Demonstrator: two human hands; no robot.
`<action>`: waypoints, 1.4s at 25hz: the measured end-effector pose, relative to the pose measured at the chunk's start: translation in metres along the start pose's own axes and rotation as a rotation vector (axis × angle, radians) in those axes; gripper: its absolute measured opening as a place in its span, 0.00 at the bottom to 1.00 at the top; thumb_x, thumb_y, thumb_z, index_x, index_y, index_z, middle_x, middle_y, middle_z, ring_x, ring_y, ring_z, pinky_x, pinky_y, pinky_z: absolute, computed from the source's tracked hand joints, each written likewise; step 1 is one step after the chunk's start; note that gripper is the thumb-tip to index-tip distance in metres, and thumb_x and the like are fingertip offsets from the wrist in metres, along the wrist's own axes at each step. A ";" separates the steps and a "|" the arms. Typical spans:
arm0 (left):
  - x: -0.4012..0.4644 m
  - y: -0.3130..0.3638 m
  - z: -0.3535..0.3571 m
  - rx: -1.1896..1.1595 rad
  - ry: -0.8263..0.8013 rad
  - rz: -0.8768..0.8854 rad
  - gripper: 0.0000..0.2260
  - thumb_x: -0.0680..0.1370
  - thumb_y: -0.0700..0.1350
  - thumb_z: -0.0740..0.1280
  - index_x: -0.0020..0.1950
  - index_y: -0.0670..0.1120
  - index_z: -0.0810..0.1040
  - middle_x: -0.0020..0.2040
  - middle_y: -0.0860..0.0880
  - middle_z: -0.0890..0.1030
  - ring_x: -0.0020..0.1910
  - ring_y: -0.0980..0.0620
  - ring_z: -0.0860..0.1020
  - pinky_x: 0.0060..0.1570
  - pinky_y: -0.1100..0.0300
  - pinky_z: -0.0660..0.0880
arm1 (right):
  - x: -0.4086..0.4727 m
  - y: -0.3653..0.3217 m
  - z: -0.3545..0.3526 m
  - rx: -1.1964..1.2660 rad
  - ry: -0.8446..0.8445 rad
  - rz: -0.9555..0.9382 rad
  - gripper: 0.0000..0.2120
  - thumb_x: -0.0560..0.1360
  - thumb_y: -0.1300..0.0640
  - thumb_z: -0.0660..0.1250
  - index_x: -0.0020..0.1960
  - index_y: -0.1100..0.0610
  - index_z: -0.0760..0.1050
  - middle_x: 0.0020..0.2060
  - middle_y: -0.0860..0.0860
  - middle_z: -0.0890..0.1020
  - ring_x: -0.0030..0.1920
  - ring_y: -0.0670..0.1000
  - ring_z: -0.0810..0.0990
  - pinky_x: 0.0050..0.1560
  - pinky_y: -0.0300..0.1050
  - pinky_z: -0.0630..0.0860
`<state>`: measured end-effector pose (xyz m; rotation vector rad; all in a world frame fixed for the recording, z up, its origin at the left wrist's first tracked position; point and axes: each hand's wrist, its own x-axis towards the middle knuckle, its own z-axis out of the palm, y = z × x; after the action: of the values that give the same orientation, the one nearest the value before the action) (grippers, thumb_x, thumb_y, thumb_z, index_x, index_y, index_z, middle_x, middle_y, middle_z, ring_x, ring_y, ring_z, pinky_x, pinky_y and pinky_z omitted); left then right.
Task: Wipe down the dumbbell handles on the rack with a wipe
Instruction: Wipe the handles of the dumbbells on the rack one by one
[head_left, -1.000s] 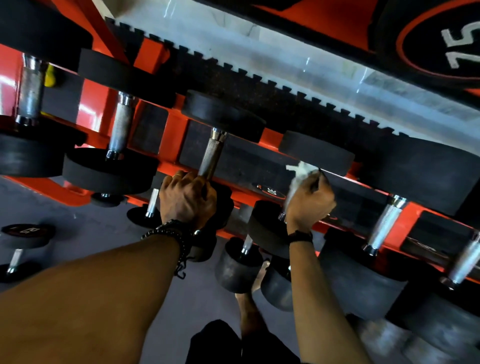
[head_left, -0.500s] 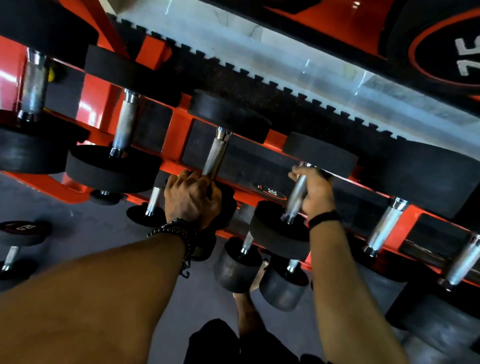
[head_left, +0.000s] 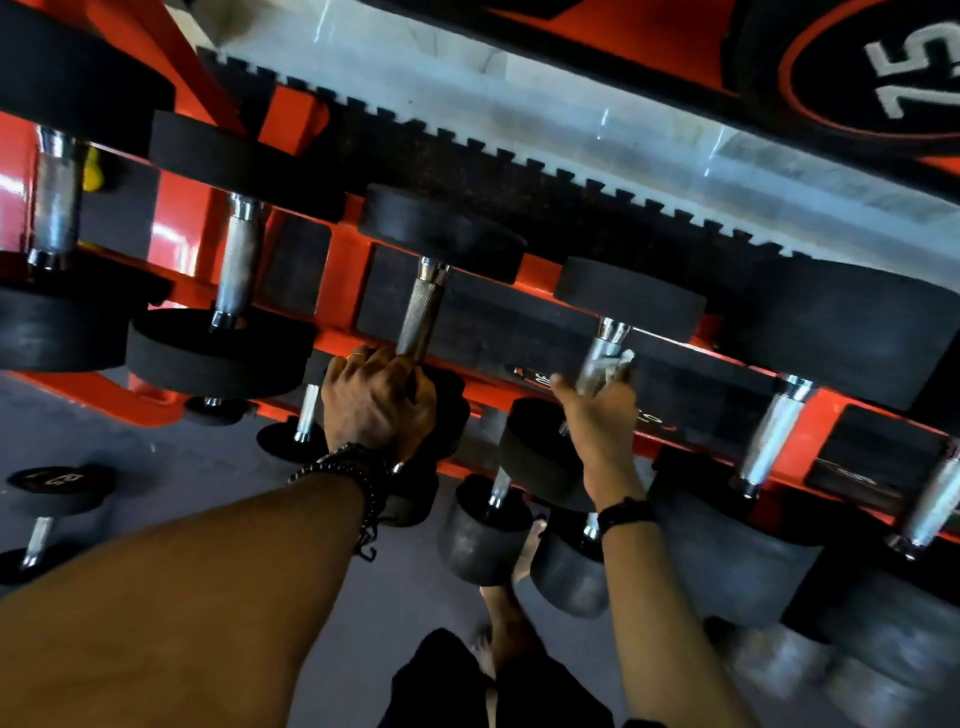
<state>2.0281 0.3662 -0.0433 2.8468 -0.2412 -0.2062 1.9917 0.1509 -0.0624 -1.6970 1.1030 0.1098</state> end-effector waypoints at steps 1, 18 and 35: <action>0.000 0.000 0.000 0.002 0.005 0.003 0.14 0.72 0.50 0.61 0.32 0.43 0.76 0.32 0.43 0.78 0.35 0.39 0.76 0.38 0.49 0.73 | 0.005 -0.008 -0.004 0.033 0.005 0.031 0.09 0.71 0.55 0.75 0.46 0.55 0.76 0.43 0.51 0.82 0.42 0.48 0.81 0.42 0.39 0.77; 0.002 0.000 -0.006 -0.085 -0.084 -0.091 0.15 0.70 0.51 0.58 0.33 0.44 0.80 0.33 0.44 0.80 0.37 0.40 0.78 0.41 0.50 0.70 | -0.060 -0.034 0.089 0.383 0.224 -0.055 0.09 0.69 0.68 0.63 0.38 0.57 0.79 0.32 0.47 0.81 0.36 0.45 0.77 0.41 0.40 0.75; 0.072 -0.186 -0.085 -0.054 -0.100 -0.087 0.15 0.72 0.49 0.59 0.35 0.41 0.80 0.36 0.37 0.81 0.36 0.35 0.80 0.39 0.49 0.75 | -0.098 -0.082 0.162 -0.187 0.532 0.014 0.18 0.68 0.53 0.57 0.47 0.63 0.80 0.41 0.63 0.84 0.43 0.64 0.81 0.40 0.44 0.72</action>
<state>2.1389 0.5510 -0.0234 2.7994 -0.1302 -0.3675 2.0625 0.3400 -0.0204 -1.9444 1.5317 -0.2519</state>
